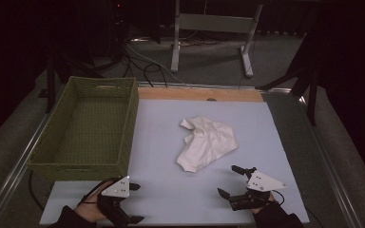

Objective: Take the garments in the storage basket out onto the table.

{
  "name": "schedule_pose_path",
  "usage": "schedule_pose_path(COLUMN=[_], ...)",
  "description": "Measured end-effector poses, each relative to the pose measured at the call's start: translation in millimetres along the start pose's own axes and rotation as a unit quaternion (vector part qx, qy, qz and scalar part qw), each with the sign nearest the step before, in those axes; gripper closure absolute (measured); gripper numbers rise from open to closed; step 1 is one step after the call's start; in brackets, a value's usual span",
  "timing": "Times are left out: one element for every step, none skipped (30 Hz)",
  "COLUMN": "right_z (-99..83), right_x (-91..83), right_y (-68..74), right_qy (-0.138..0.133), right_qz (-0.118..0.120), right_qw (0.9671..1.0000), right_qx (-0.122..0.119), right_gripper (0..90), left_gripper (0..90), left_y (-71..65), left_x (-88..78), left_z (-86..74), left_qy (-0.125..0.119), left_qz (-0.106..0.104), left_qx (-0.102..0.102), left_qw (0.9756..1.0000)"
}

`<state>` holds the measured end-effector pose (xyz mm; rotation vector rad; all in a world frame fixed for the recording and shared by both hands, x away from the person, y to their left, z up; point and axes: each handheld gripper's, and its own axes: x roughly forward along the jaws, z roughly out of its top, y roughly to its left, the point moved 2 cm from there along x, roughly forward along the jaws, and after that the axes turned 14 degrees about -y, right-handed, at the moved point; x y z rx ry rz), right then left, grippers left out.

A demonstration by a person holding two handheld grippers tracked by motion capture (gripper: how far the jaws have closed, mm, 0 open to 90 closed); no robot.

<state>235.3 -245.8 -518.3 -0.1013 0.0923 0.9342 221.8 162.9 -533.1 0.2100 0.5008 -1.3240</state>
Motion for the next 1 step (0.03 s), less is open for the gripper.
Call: schedule_pose_path(right_z=[-0.1], right_x=[-0.1], right_y=[-0.2], right_qy=[0.0], right_qz=[0.0], right_qw=[1.0], right_qx=[-0.001], right_gripper=[8.4], left_gripper=[0.3], left_y=[0.0], left_x=[-0.3], left_z=[0.5], left_qy=[-0.001], left_qz=[-0.001], left_qx=[0.001], left_qw=[1.0])
